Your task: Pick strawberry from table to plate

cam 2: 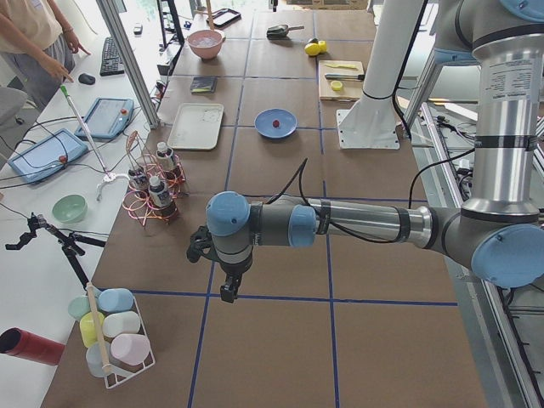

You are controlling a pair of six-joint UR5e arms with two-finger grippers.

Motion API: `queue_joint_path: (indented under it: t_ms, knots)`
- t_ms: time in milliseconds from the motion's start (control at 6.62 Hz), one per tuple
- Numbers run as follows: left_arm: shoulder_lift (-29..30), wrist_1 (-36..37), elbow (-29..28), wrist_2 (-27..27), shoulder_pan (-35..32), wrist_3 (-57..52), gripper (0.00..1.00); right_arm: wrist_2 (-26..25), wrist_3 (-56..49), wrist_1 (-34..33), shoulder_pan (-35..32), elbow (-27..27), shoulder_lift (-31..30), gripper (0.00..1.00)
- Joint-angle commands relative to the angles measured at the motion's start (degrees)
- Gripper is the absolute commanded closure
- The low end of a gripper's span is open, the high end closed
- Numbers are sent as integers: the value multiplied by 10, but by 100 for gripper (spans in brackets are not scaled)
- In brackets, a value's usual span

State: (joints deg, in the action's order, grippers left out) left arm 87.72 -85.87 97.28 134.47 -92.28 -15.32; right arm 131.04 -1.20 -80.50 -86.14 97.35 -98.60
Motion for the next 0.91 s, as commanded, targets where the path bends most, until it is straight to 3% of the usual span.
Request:
queue_joint_path:
  t_ms: [0, 755]
  knots:
    - [0, 0, 1, 0, 0, 0, 0, 2, -1, 2, 0, 0, -1, 0]
    - [-5, 0, 3, -2, -1, 0, 0, 4, -1, 1, 0, 1, -2, 0]
